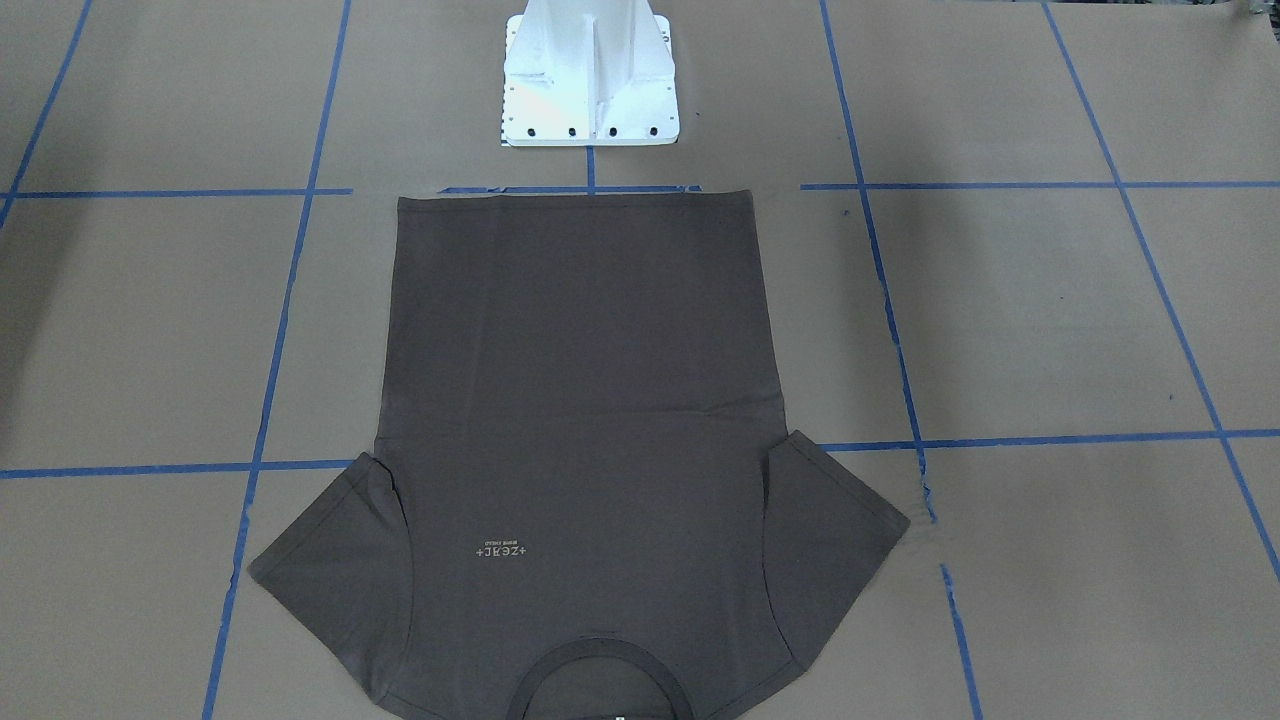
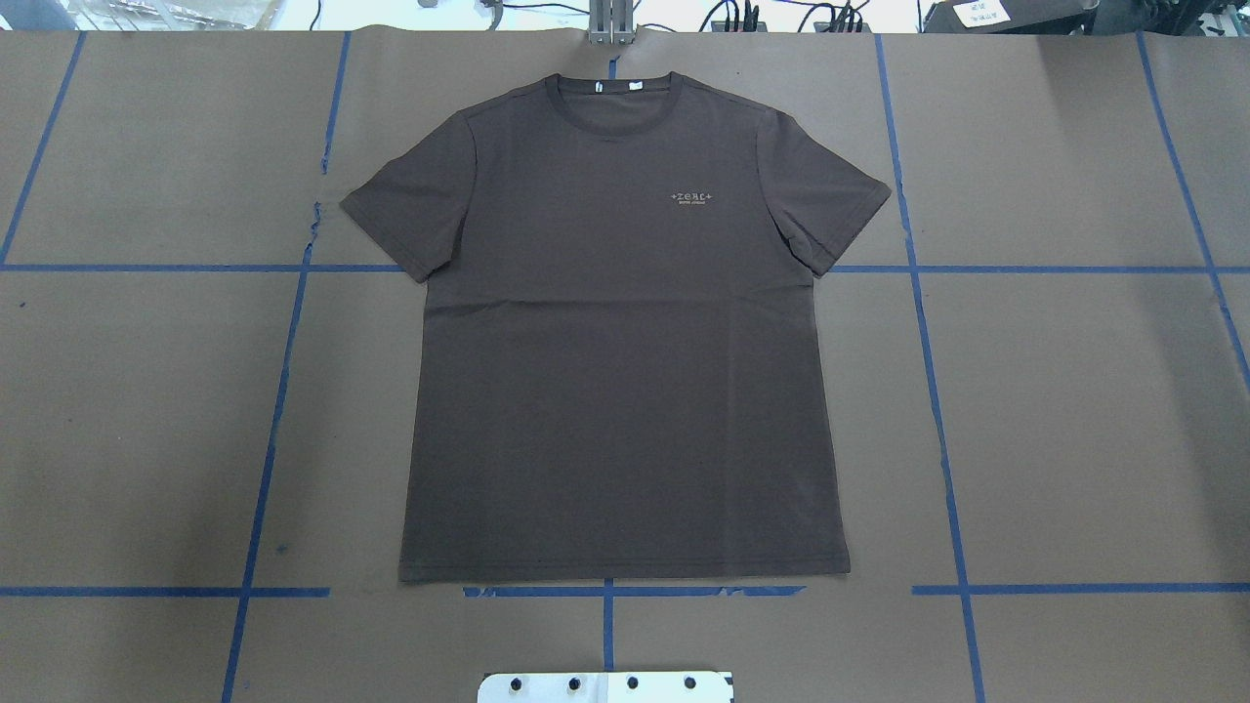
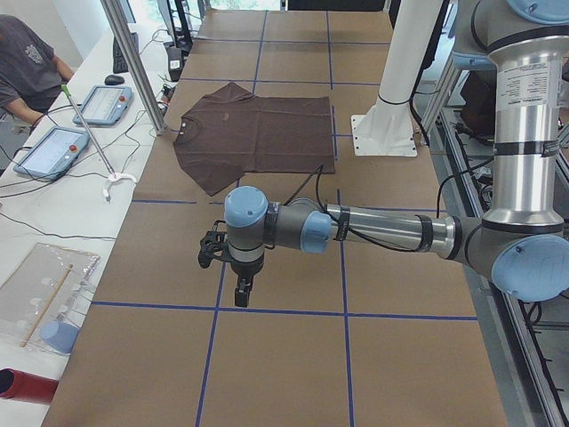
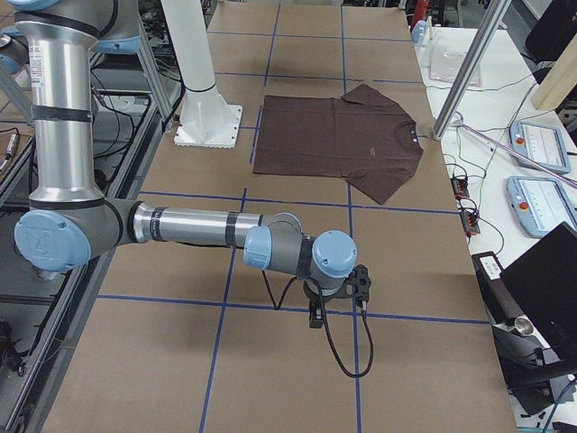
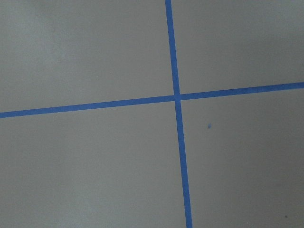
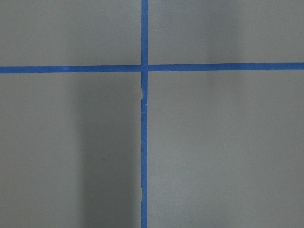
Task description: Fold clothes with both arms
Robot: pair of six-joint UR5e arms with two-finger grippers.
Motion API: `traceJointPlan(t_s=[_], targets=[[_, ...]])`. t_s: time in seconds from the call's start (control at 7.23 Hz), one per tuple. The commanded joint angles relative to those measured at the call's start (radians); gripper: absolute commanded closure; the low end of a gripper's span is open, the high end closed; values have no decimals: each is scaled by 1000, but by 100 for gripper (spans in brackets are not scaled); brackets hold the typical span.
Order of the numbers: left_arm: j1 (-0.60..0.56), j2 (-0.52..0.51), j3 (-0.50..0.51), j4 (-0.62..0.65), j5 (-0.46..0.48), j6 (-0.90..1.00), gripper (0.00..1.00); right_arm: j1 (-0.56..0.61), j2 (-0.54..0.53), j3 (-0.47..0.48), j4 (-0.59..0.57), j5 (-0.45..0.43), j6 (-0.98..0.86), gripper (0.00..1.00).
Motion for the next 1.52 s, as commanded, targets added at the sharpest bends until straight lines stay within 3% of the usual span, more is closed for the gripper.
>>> traceJointPlan(t_s=[0.0,0.42,0.69,0.83,0.97,1.11,1.38], targets=[[-4,-1,-3,-1,0,-1,0,7,7,14,1,-22,0,0],[-3,-32,-10,0,-2,-13,0,-73,70,26,6,-16,82,0],[-3,-104,-29,-6,-20,-12,0,-195,278,-12,3,-25,191,0],[5,-107,-54,-10,-57,-12,0,-256,331,-31,4,-15,260,0],[22,-119,-39,-59,-59,-16,0,-323,372,-34,68,-16,317,0],[28,-113,-36,-96,-53,-21,0,-351,423,-110,221,-7,451,0],[31,-150,-13,-102,-56,-34,0,-456,531,-341,569,-16,683,0]])
